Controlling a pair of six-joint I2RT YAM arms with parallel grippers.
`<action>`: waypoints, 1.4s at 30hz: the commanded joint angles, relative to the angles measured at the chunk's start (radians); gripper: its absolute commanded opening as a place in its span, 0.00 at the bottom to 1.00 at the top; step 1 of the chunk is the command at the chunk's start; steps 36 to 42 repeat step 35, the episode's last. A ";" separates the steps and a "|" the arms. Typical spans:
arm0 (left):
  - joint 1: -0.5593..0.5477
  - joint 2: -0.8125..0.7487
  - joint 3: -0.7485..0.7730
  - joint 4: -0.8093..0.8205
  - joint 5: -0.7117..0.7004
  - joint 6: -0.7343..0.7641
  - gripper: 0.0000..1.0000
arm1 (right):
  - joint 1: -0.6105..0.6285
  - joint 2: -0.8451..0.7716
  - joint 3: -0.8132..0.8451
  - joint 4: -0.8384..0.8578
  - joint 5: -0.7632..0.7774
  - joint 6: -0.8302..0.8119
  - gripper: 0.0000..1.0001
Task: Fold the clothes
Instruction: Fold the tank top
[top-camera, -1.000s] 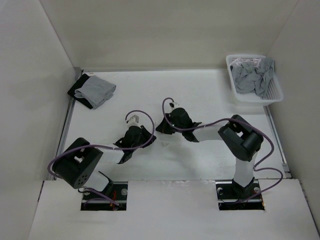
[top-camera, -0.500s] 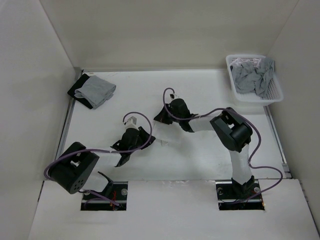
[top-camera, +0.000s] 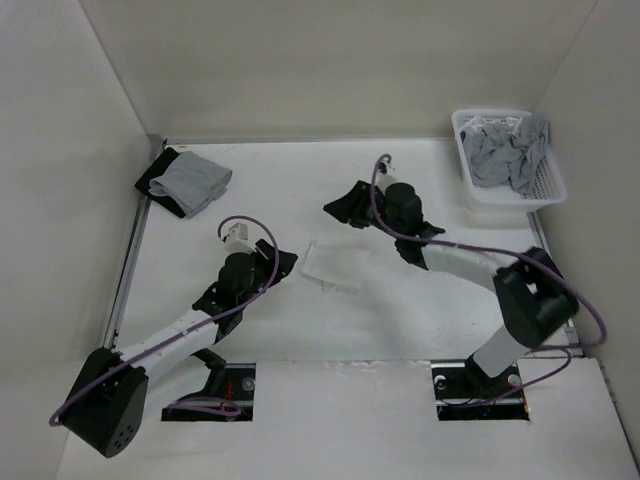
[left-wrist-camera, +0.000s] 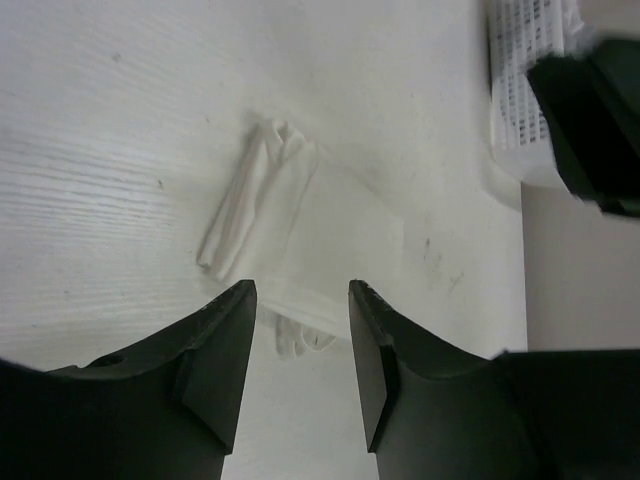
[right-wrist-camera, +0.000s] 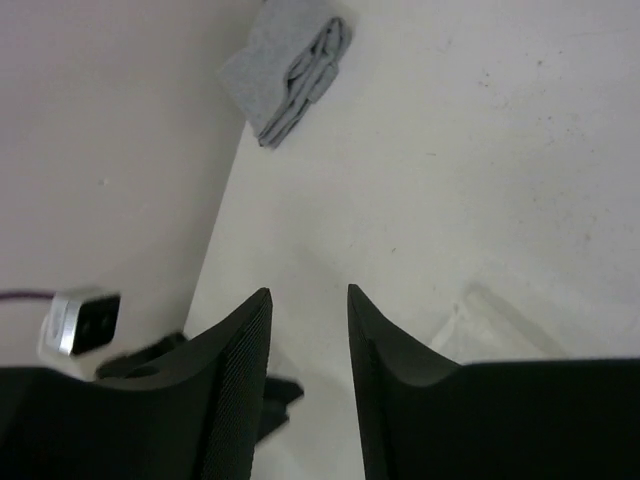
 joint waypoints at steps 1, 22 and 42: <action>0.054 -0.078 0.051 -0.139 -0.058 0.066 0.42 | -0.003 -0.200 -0.194 0.048 0.092 -0.062 0.47; 0.236 0.005 0.124 -0.299 0.002 0.172 0.56 | -0.107 -1.044 -0.891 -0.125 0.536 -0.064 0.74; 0.169 0.135 0.142 -0.230 -0.015 0.177 0.57 | -0.101 -1.027 -0.890 -0.105 0.537 -0.067 0.73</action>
